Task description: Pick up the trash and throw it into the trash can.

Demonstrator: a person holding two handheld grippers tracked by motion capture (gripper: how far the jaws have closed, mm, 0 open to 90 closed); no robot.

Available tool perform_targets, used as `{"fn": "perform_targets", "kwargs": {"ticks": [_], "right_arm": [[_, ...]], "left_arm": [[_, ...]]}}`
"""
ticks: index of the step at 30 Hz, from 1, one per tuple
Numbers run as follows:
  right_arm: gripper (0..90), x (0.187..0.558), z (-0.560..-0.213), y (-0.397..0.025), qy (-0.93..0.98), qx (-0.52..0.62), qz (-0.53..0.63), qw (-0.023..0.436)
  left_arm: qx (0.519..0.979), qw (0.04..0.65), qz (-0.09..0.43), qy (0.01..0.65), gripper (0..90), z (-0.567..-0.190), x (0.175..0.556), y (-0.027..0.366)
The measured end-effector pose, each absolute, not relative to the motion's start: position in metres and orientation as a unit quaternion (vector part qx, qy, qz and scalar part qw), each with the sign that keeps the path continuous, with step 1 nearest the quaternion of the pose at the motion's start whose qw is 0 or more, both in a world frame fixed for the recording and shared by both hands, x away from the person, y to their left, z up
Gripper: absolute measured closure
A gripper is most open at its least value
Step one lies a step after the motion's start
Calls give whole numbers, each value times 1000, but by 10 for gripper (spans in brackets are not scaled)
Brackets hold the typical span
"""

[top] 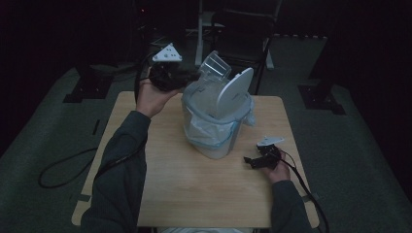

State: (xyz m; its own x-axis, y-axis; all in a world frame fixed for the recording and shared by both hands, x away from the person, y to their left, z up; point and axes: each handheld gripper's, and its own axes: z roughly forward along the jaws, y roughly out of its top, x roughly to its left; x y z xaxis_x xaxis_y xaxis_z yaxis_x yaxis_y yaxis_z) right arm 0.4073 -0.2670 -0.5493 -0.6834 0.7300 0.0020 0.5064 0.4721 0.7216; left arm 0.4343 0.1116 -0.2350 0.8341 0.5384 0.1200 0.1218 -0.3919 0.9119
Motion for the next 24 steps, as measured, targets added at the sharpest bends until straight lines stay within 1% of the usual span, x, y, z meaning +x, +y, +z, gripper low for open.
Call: {"fn": "perform_targets", "kwargs": {"ticks": [20, 21, 23, 24], "right_arm": [[119, 407, -549, -267, 844, 366, 360, 155], [119, 407, -549, -267, 844, 366, 360, 155], [118, 407, -549, -267, 844, 366, 360, 155], [119, 407, -549, -267, 844, 366, 360, 155]], "left_arm": [[814, 513, 189, 198, 833, -241, 435, 100], [814, 514, 186, 197, 807, -242, 436, 100], [814, 514, 185, 197, 721, -243, 436, 100], [814, 514, 184, 197, 709, -242, 436, 100]]}}
